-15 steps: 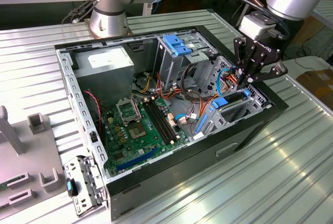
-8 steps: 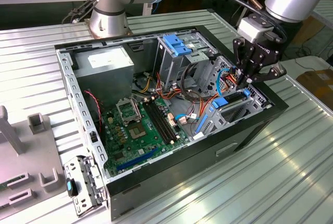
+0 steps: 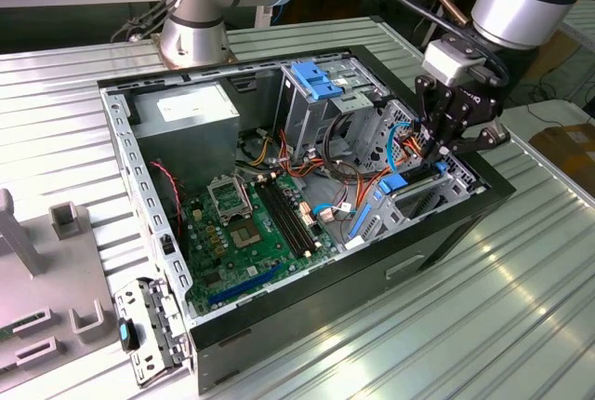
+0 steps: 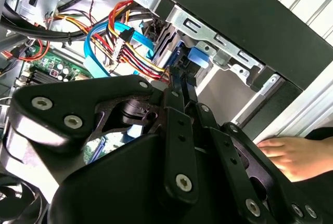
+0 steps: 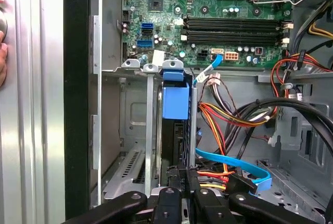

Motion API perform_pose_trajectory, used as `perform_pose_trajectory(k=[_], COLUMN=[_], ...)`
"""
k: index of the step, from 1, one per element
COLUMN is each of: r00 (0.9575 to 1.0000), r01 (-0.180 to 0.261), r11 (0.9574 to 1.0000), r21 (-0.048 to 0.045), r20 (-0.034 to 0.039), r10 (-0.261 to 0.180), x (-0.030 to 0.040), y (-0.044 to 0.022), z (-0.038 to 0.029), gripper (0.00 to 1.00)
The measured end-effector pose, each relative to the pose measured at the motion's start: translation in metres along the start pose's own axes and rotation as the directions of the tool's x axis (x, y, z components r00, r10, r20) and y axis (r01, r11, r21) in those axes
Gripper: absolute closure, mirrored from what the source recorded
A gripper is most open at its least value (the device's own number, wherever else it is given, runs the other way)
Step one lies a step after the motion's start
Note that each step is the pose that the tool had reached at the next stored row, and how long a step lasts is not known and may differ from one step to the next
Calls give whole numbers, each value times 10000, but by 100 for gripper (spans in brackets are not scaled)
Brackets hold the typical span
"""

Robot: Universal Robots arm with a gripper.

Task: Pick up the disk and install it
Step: 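Insert the first disk wire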

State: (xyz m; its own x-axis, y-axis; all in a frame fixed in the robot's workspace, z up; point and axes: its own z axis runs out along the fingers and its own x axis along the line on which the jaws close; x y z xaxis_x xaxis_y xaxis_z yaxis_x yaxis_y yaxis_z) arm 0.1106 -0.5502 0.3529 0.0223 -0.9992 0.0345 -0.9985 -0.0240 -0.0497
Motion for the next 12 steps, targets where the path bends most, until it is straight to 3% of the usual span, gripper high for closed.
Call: perform_pose_trajectory(k=[12], r00=[10000], r01=[-82], r11=[10000], r21=[5], r20=[-4], r10=[82], x=[4], y=[22], z=[36], gripper=[84])
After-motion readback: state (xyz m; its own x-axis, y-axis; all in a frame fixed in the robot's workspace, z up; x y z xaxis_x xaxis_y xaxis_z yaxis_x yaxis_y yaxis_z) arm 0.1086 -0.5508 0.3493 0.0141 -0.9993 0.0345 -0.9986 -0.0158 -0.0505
